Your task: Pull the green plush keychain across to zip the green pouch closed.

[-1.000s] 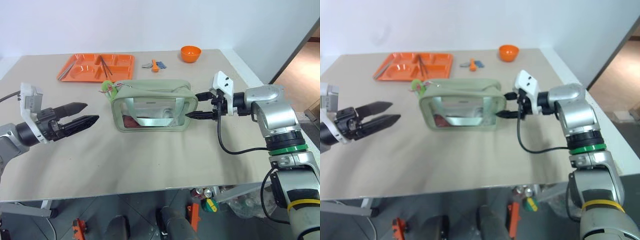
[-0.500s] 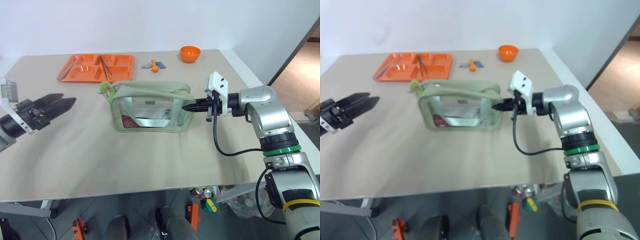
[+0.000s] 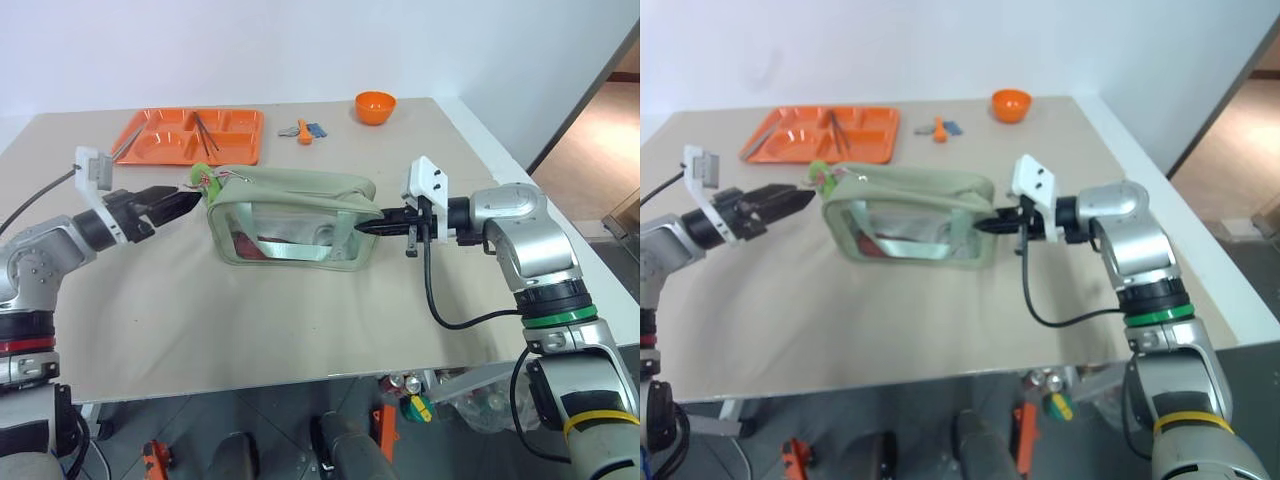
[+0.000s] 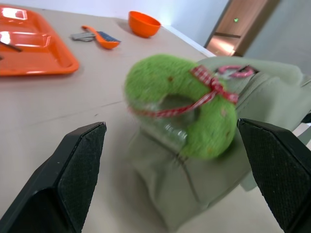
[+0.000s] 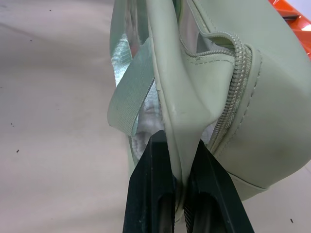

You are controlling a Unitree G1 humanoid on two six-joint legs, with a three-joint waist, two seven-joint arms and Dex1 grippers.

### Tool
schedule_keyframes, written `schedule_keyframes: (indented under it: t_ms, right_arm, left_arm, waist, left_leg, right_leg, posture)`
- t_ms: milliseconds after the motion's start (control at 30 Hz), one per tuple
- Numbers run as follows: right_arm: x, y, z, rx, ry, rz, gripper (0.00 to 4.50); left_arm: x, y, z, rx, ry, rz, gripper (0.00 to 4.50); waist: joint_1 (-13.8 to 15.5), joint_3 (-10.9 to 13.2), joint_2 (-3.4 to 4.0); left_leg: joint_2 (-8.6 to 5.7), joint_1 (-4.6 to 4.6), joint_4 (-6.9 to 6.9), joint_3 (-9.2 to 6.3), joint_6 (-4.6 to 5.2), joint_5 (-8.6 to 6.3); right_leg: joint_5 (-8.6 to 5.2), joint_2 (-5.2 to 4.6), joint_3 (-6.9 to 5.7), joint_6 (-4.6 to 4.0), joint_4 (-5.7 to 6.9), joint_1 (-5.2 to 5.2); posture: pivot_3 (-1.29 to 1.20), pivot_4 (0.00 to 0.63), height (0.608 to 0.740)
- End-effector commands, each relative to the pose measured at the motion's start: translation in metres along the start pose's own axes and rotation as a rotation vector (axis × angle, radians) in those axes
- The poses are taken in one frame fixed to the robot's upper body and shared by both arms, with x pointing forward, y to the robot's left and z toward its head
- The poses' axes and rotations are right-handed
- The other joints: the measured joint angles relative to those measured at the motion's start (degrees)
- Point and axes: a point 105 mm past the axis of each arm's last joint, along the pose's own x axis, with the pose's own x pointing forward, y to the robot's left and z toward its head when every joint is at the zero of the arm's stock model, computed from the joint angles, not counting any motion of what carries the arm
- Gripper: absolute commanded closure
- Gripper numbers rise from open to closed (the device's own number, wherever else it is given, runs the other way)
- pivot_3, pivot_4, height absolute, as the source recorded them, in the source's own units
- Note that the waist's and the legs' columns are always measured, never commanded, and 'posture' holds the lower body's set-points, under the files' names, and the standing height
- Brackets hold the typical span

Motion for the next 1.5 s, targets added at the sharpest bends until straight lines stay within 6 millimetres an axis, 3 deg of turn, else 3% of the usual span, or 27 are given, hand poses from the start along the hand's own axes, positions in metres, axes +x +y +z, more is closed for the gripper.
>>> schedule_keyframes:
  t_ms: [33, 233, 467, 500, 833, 900, 1200, 1367, 1500]
  right_arm:
    - [-0.001, 0.003, 0.01, -0.031, -0.036, 0.004, 4.47]
    - [-0.004, 0.004, 0.008, -0.025, -0.03, -0.003, 4.47]
    - [-0.008, 0.003, 0.01, -0.022, -0.035, -0.009, 4.47]
    - [-0.008, 0.003, 0.011, -0.021, -0.035, -0.01, 4.5]
    - [-0.008, 0.004, 0.012, -0.026, -0.036, -0.008, 4.5]
    - [-0.008, 0.004, 0.012, -0.026, -0.034, -0.008, 4.5]
    - [-0.008, 0.004, 0.012, -0.029, -0.026, -0.001, 4.5]
    - [-0.007, 0.002, 0.013, -0.032, -0.022, 0.001, 4.5]
    - [-0.007, 0.002, 0.014, -0.036, -0.021, -0.002, 4.5]
  left_arm:
    - [0.002, 0.01, 0.007, 0.014, -0.032, 0.041, 0.0]
    - [0.012, 0.02, 0.007, -0.014, -0.072, 0.087, 0.0]
    - [0.02, 0.018, -0.001, -0.029, -0.06, 0.069, 0.0]
    - [0.021, 0.016, -0.001, -0.037, -0.063, 0.058, 0.54]
    - [0.034, -0.003, -0.002, -0.05, -0.071, -0.029, 3.98]
    - [0.034, -0.005, 0.0, -0.05, -0.078, -0.041, 4.43]
    - [0.035, -0.01, 0.033, -0.041, -0.194, -0.041, 4.43]
    - [0.047, -0.04, 0.054, 0.032, -0.225, -0.15, 4.43]
    - [0.06, -0.071, 0.042, 0.14, -0.12, -0.265, 4.43]
  waist:
    - [-0.04, 0.0, 0.0]
    - [-0.03, 0.0, -0.01]
    - [-0.01, 0.0, -0.01]
    - [-0.01, 0.0, -0.01]
    - [0.0, 0.0, -0.01]
    - [0.0, 0.0, -0.01]
    - [0.04, 0.0, -0.01]
    - [0.04, 0.0, -0.01]
    - [0.08, 0.0, -0.01]
  left_leg:
    - [-0.01, 0.01, 0.01, 0.01, 0.0, 0.0]
    - [-0.03, 0.01, 0.1, 0.01, -0.01, 0.01]
    - [-0.05, -0.01, 0.1, 0.0, -0.01, 0.01]
    - [-0.06, -0.01, 0.11, 0.01, -0.01, 0.01]
    - [-0.08, -0.04, 0.12, 0.01, -0.01, 0.01]
    - [-0.07, -0.04, 0.12, -0.02, -0.01, 0.01]
    - [-0.08, -0.06, 0.15, -0.02, -0.02, 0.02]
    - [-0.09, -0.07, 0.15, -0.01, -0.03, 0.02]
    - [-0.09, -0.06, 0.14, -0.01, -0.03, 0.02]
  right_leg:
    - [0.0, 0.0, 0.01, 0.0, 0.01, 0.0]
    - [0.0, -0.02, 0.02, 0.0, 0.12, 0.0]
    - [0.0, -0.04, 0.03, 0.01, 0.13, 0.0]
    - [0.0, -0.05, 0.03, 0.02, 0.13, 0.0]
    - [0.0, -0.07, 0.04, 0.03, 0.13, 0.0]
    - [0.0, -0.07, 0.02, 0.03, 0.13, 0.0]
    - [0.01, -0.08, 0.01, 0.04, 0.12, 0.0]
    - [0.01, -0.1, 0.03, 0.06, 0.12, 0.0]
    - [0.01, -0.09, 0.03, 0.06, 0.12, 0.0]
  posture:
    - [0.0, 0.15, 0.74]
    - [0.0, 0.15, 0.74]
    - [0.0, 0.15, 0.74]
    - [0.0, 0.15, 0.74]
    - [0.0, 0.15, 0.74]
    - [0.0, 0.15, 0.74]
    - [0.0, 0.15, 0.74]
    - [0.0, 0.15, 0.74]
    - [0.0, 0.15, 0.74]
